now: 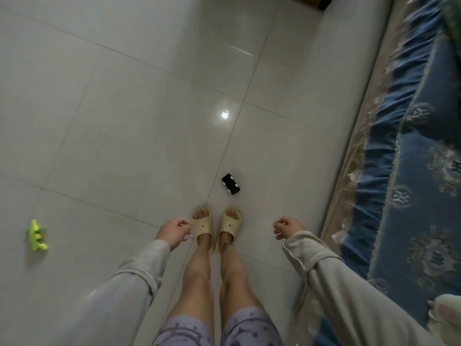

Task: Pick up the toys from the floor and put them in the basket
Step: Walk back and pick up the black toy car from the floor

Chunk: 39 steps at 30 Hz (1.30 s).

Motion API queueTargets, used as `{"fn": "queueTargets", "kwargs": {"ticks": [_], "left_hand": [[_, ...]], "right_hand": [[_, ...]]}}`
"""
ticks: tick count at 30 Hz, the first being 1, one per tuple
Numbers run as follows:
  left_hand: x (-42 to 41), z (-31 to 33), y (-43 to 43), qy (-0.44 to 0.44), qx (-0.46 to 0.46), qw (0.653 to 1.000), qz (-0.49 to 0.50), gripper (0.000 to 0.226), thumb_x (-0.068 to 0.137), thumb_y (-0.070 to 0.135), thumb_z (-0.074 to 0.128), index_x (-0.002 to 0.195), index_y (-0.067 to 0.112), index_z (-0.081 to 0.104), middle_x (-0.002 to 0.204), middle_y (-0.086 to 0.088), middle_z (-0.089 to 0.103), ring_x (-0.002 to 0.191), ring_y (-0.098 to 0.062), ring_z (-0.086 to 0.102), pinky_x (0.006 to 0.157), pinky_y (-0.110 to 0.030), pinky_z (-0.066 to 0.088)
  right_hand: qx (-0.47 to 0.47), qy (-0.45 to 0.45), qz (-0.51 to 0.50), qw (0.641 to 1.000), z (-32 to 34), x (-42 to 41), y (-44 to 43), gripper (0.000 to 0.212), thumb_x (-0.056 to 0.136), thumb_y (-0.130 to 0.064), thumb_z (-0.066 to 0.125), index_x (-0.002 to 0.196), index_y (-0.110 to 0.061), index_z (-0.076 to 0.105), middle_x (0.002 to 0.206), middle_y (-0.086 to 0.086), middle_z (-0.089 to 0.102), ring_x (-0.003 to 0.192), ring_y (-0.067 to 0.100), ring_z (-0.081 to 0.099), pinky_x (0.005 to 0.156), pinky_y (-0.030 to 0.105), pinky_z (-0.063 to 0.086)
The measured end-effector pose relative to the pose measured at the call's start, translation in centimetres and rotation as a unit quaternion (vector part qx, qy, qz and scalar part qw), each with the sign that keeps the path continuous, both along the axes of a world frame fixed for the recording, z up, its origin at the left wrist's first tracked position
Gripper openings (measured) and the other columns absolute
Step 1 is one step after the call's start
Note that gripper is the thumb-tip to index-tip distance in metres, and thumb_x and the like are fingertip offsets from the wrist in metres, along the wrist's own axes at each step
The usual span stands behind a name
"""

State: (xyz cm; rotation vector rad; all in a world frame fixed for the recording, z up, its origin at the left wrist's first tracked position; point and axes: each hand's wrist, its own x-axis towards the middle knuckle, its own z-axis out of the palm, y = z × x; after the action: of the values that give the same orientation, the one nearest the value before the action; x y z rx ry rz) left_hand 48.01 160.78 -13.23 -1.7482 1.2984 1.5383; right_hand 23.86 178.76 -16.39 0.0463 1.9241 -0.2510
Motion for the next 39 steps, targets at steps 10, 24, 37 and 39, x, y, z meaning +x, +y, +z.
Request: {"fn": "queueTargets", "kwargs": {"ticks": [10, 24, 37, 39], "left_hand": [[-4.6, -22.2, -5.9, 0.016, -0.026, 0.993, -0.111, 0.023, 0.086, 0.012, 0.053, 0.105, 0.009, 0.067, 0.103, -0.016, 0.07, 0.086, -0.026, 0.063, 0.071, -0.024, 0.042], [3.5, -44.2, -6.4, -0.09, 0.029, 0.984, -0.152, 0.018, 0.086, 0.011, 0.054, 0.098, 0.009, 0.067, 0.096, -0.014, 0.07, 0.077, -0.026, 0.064, 0.058, -0.024, 0.041], [-1.4, -17.6, -6.7, 0.035, -0.024, 0.992, -0.121, 0.024, 0.086, 0.013, 0.053, 0.104, 0.007, 0.068, 0.107, -0.019, 0.069, 0.1, -0.033, 0.065, 0.094, -0.036, 0.049], [-0.6, -11.9, -6.0, 0.042, -0.018, 0.991, -0.122, 0.025, 0.087, 0.013, 0.053, 0.105, 0.005, 0.067, 0.11, -0.02, 0.069, 0.103, -0.034, 0.064, 0.094, -0.037, 0.049]], "right_hand": [[-0.01, -0.063, 0.015, 0.998, -25.4, -0.4, -8.3, 0.055, 0.083, -0.021, 0.065, 0.132, -0.011, 0.043, 0.123, 0.014, 0.053, 0.103, 0.027, 0.054, 0.076, 0.033, 0.045], [-0.034, -0.007, 0.084, 0.996, -49.2, 1.3, -11.9, 0.059, 0.073, -0.03, 0.075, 0.119, -0.003, 0.051, 0.121, 0.018, 0.06, 0.109, 0.035, 0.06, 0.093, 0.046, 0.05], [0.034, -0.089, 0.088, 0.992, -15.3, 5.1, -5.8, 0.035, 0.074, -0.034, 0.074, 0.092, -0.016, 0.051, 0.099, 0.01, 0.062, 0.079, 0.026, 0.064, 0.042, 0.027, 0.052], [0.037, -0.076, 0.122, 0.989, -8.5, 4.8, -5.1, 0.036, 0.074, -0.035, 0.074, 0.094, -0.016, 0.052, 0.095, 0.006, 0.06, 0.084, 0.028, 0.067, 0.039, 0.019, 0.047]]}}
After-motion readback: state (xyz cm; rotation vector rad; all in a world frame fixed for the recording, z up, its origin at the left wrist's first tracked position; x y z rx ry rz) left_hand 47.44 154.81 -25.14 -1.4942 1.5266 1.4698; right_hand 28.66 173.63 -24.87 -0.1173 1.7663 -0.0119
